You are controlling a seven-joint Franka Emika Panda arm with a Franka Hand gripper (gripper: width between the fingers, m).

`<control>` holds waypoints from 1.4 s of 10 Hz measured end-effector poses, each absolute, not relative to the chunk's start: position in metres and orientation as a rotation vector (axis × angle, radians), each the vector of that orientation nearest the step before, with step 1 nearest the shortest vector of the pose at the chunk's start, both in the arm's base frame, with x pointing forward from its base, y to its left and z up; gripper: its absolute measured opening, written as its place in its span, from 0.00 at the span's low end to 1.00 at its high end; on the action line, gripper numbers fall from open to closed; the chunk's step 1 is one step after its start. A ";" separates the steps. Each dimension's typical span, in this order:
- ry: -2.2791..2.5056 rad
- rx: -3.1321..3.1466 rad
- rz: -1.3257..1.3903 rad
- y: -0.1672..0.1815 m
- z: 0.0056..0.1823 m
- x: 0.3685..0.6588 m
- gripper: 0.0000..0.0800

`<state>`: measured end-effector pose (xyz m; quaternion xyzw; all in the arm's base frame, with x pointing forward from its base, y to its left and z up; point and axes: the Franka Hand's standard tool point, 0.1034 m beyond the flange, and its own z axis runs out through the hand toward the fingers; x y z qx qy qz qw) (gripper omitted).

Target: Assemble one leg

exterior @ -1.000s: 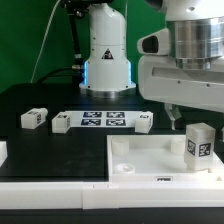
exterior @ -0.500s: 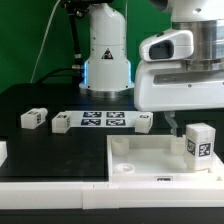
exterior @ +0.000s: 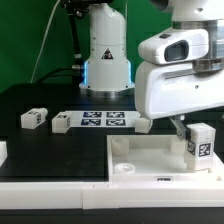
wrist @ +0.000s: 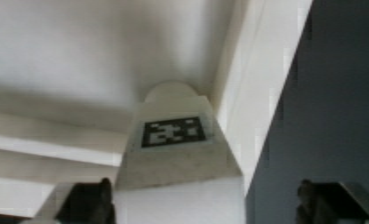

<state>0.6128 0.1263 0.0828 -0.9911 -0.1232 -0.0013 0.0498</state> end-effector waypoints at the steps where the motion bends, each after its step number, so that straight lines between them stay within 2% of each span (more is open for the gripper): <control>1: -0.375 -3.019 -0.005 0.126 0.083 0.613 0.54; 2: -0.371 -3.021 -0.008 0.124 0.083 0.614 0.37; 6: -0.091 -3.020 0.019 0.115 0.083 0.614 0.37; 8: 0.393 -2.999 0.045 0.118 0.083 0.614 0.37; 14: 1.353 -2.718 0.104 0.122 0.082 0.613 0.37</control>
Offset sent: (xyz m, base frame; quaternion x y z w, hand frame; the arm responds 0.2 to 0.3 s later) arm 0.0000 0.0000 0.0000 0.0000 0.0000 0.0899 0.9960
